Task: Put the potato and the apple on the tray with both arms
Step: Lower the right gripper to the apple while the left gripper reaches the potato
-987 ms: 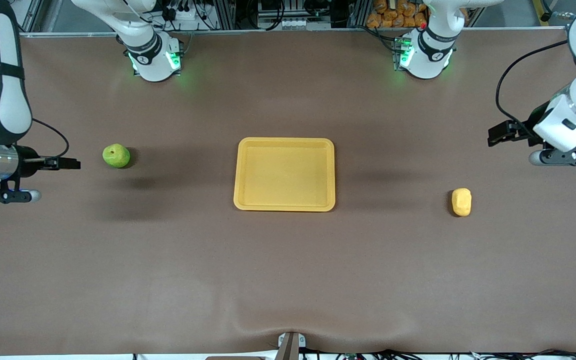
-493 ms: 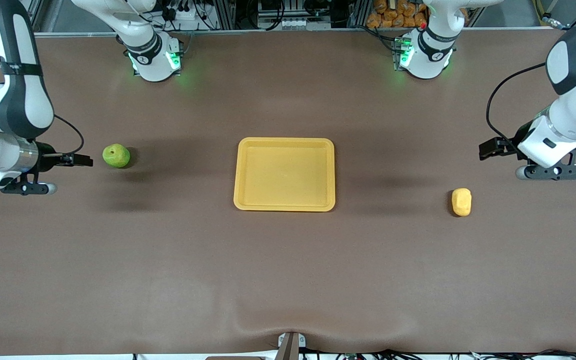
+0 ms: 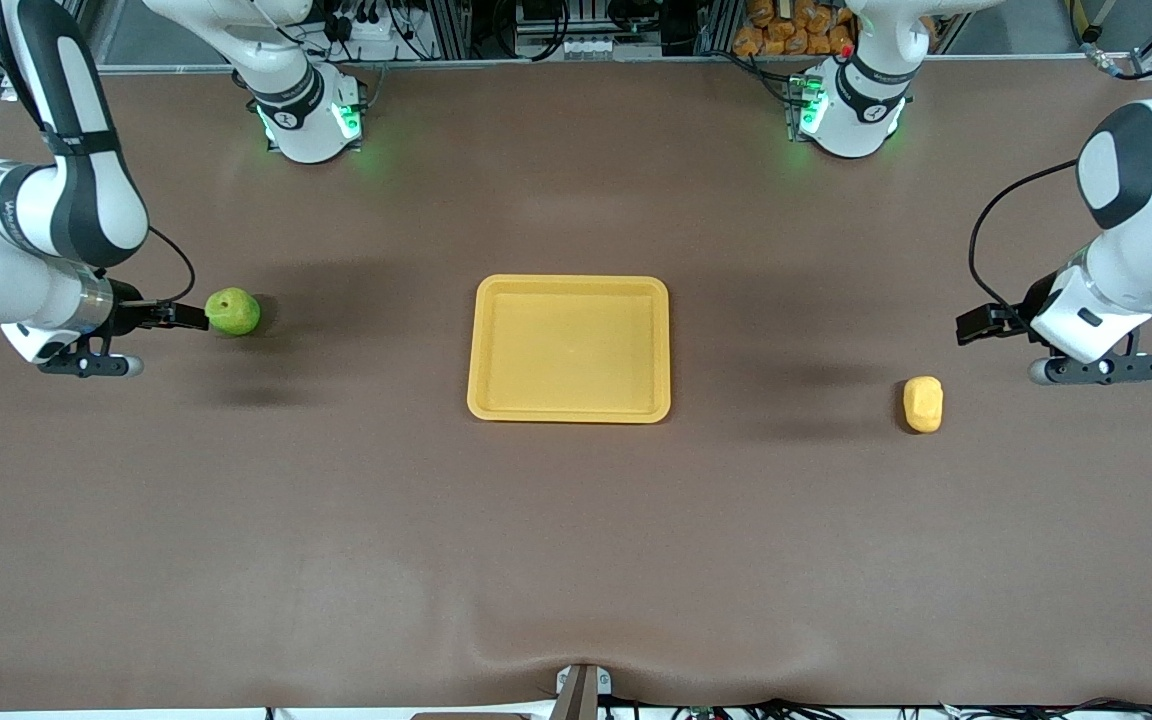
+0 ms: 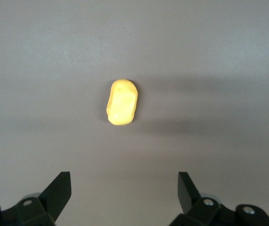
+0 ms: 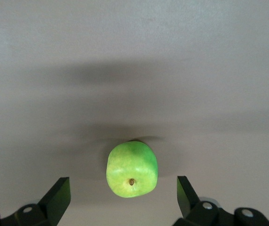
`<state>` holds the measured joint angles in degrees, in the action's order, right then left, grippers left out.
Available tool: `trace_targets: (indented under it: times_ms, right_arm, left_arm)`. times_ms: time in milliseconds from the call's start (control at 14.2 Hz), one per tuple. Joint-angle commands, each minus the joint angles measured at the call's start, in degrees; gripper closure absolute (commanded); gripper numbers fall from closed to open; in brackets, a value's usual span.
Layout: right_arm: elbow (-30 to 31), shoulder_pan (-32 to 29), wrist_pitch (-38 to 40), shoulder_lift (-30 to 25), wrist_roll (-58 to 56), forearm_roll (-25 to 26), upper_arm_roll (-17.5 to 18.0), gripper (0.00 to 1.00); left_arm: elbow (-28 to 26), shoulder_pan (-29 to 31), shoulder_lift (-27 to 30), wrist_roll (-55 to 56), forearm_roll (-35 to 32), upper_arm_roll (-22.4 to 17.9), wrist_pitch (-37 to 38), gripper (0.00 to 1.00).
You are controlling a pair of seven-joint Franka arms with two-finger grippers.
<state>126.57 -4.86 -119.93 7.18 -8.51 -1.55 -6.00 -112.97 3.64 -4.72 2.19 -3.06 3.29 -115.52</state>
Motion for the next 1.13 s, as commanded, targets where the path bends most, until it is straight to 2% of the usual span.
trace_targets:
  times_ms: [0, 211, 705, 916, 1057]
  right_arm:
    - [3.9, -2.1, -2.6, -2.3, 0.2, -0.3, 0.8, 0.0]
    - [7.0, -2.0, -6.9, -2.2, 0.2, -0.4, 0.9, 0.0]
    - [11.0, -2.0, -10.1, -2.0, 0.2, -0.5, 0.9, 0.0]
    - [14.2, -2.0, -15.8, -1.9, 0.2, -0.5, 0.9, 0.0]
    - [15.0, -1.9, -16.8, -1.6, 0.2, -0.5, 0.9, 0.0]
  left_arm:
    - [-1.9, 1.0, -1.6, -1.0, -0.8, 0.0, -4.8, 0.0]
    - [-2.8, 1.9, -4.3, -1.0, -3.5, 0.1, -9.8, 0.0]
    - [-5.8, 2.3, -9.2, -3.5, -4.1, 0.1, -20.4, 0.0]
    - [-5.8, 4.8, -12.1, -6.2, -4.2, 0.4, -24.1, 0.0]
    - [-5.8, 4.7, -13.4, -6.2, -4.2, 0.4, -25.6, 0.0]
